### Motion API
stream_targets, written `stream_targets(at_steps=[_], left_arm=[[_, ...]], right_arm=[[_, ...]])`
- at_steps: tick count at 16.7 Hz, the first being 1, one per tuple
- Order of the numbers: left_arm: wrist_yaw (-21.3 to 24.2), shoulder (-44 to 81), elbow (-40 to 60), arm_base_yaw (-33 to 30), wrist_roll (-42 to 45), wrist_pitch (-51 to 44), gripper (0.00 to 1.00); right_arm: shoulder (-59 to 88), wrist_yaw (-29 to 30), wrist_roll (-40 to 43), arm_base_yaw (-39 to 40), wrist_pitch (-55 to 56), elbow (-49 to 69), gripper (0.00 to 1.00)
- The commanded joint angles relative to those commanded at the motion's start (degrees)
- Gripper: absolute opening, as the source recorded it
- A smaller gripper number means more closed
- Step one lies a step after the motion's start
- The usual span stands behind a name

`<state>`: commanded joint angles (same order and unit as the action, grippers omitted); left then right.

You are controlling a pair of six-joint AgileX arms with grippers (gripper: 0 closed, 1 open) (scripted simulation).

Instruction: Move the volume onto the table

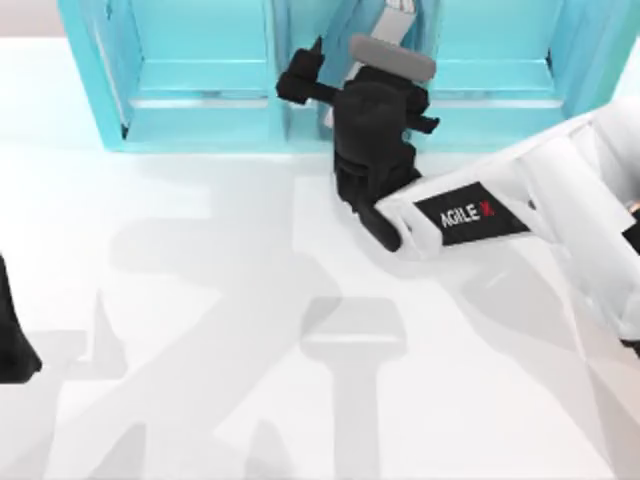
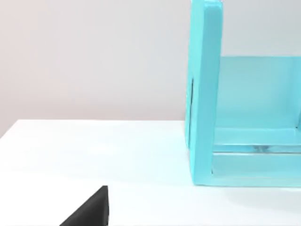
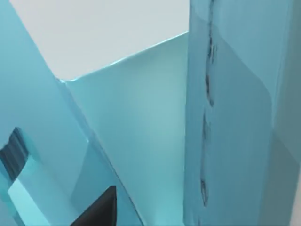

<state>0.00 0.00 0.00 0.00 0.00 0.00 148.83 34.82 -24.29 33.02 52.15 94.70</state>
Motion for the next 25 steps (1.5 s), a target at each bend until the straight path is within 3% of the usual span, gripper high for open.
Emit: stream_targets(at_steps=[11,21,25], left_arm=[[0.0,0.0,0.0,0.0,0.0,0.0,1.00],[0.0,0.0,0.0,0.0,0.0,0.0,1.00],[0.0,0.0,0.0,0.0,0.0,0.0,1.00]], right_arm=[[0.0,0.0,0.0,0.0,0.0,0.0,0.02],[-0.2,0.0,-0.1,0.4,0.0,-0.1,0.00],[-6.6,1.7,-0.6,3.7,-2.5,-3.9,0.00]])
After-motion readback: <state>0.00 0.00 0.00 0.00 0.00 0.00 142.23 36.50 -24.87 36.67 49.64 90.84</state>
